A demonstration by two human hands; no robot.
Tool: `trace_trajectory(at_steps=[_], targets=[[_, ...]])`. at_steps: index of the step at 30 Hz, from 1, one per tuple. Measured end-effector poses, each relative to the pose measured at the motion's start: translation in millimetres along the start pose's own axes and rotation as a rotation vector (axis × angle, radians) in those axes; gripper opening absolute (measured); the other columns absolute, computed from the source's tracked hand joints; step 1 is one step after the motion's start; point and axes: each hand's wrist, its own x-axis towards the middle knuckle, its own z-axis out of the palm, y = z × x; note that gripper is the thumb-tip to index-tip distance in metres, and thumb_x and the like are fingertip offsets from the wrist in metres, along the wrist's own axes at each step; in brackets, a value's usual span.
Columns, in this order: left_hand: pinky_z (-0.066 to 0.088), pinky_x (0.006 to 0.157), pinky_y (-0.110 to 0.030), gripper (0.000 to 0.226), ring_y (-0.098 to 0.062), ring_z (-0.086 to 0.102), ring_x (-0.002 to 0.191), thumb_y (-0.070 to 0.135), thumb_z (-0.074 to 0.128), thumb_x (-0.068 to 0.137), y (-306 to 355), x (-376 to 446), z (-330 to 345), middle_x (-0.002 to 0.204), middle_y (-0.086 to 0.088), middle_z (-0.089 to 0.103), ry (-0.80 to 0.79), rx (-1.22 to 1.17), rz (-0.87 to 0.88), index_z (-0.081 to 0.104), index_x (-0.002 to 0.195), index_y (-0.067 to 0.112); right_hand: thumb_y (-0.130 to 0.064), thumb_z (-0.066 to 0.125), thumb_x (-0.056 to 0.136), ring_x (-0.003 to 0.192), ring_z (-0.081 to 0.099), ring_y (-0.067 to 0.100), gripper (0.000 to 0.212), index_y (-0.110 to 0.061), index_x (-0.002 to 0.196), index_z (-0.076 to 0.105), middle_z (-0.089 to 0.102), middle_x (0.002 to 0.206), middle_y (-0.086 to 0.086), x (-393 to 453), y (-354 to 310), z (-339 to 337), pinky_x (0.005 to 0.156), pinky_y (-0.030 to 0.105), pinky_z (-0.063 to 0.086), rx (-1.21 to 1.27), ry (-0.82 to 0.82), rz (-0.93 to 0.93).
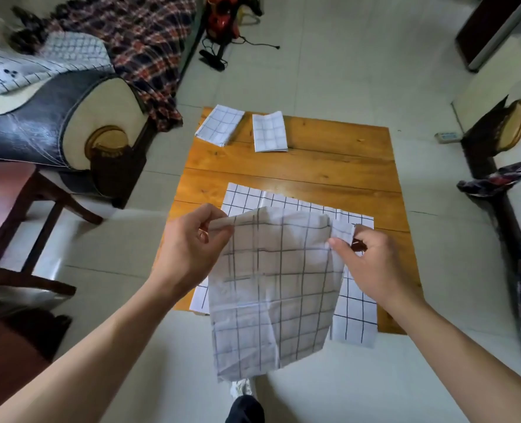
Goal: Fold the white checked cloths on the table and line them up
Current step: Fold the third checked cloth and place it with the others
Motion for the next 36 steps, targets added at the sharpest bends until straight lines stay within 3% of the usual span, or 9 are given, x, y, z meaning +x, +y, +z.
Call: trace_trajectory(at_steps=[5,8,11,15,20,23,26,32,36], targets=[[0.038,0.055,-0.031,0.016,-0.012,0.042,0.057,0.010,0.068,0.089,-37,58,22,0.074,0.003,0.060,0.005,-0.031,-0.042,0.063,0.078,0.019,-0.024,0.068,0.091,0.073,0.063,0.018,0.015,-0.012,0.085,0.074,0.072,0.082,0.003,57,30,32,0.064,0.035,0.050,-0.072,0.016,0.033],[0.041,0.057,-0.036,0.011,-0.025,0.047,0.061,0.011,0.067,0.090,-53,81,37,0.074,0.003,0.061,0.000,-0.025,-0.039,0.064,0.081,0.016,-0.021,0.068,0.092,0.071,0.059,0.021,0.016,-0.009,0.082,0.072,0.069,0.079,0.007,80,48,46,0.062,0.030,0.047,-0.080,0.041,0.039],[0.039,0.056,-0.016,0.009,-0.008,0.050,0.064,0.010,0.065,0.093,-63,92,50,0.075,0.008,0.062,-0.016,0.008,-0.011,0.064,0.084,0.012,-0.019,0.067,0.092,0.069,0.058,0.025,0.018,-0.008,0.079,0.069,0.066,0.077,0.008,98,67,57,0.061,0.034,0.045,-0.091,0.057,0.023],[0.040,0.068,-0.010,0.008,-0.003,0.057,0.078,0.008,0.067,0.093,-85,99,65,0.083,0.009,0.067,-0.044,0.010,-0.026,0.066,0.088,0.015,-0.015,0.067,0.092,0.075,0.057,0.010,0.010,-0.012,0.083,0.071,0.062,0.076,-0.005,111,89,68,0.064,0.012,0.040,-0.111,0.029,-0.036],[0.050,0.078,-0.030,0.010,-0.015,0.064,0.084,0.009,0.069,0.092,-112,97,73,0.086,0.010,0.070,-0.076,0.024,-0.058,0.066,0.090,0.019,-0.008,0.073,0.086,0.089,0.063,0.003,0.013,-0.014,0.098,0.074,0.068,0.091,-0.007,110,120,76,0.079,0.013,0.047,-0.109,-0.069,-0.099],[0.051,0.079,-0.033,0.014,-0.014,0.063,0.084,0.009,0.071,0.090,-124,99,78,0.087,0.013,0.069,-0.093,0.038,-0.080,0.066,0.090,0.022,-0.012,0.077,0.084,0.094,0.061,-0.004,0.019,-0.020,0.100,0.072,0.067,0.097,-0.012,110,132,83,0.083,0.007,0.044,-0.070,-0.115,-0.010],[0.050,0.079,-0.030,0.014,-0.014,0.063,0.083,0.008,0.071,0.090,-132,107,84,0.085,0.012,0.069,-0.082,0.032,-0.072,0.066,0.089,0.022,-0.013,0.082,0.080,0.086,0.058,-0.015,0.018,-0.026,0.081,0.068,0.067,0.093,-0.014,120,142,92,0.075,0.002,0.040,-0.009,-0.130,0.165],[0.052,0.082,-0.032,0.013,-0.016,0.065,0.085,0.006,0.072,0.090,-143,115,88,0.086,0.010,0.070,-0.084,-0.024,-0.061,0.067,0.089,0.018,-0.026,0.088,0.069,0.091,0.067,0.015,0.021,-0.031,0.079,0.069,0.069,0.092,-0.007,135,175,114,0.081,0.034,0.055,-0.133,-0.275,0.242],[0.050,0.086,-0.028,0.016,-0.014,0.065,0.090,0.006,0.072,0.089,-149,101,82,0.091,0.012,0.070,-0.109,-0.035,-0.049,0.067,0.090,0.021,-0.011,0.085,0.074,0.093,0.066,0.018,0.025,-0.029,0.083,0.071,0.069,0.093,-0.009,132,179,117,0.083,0.035,0.056,-0.184,-0.315,0.137]])
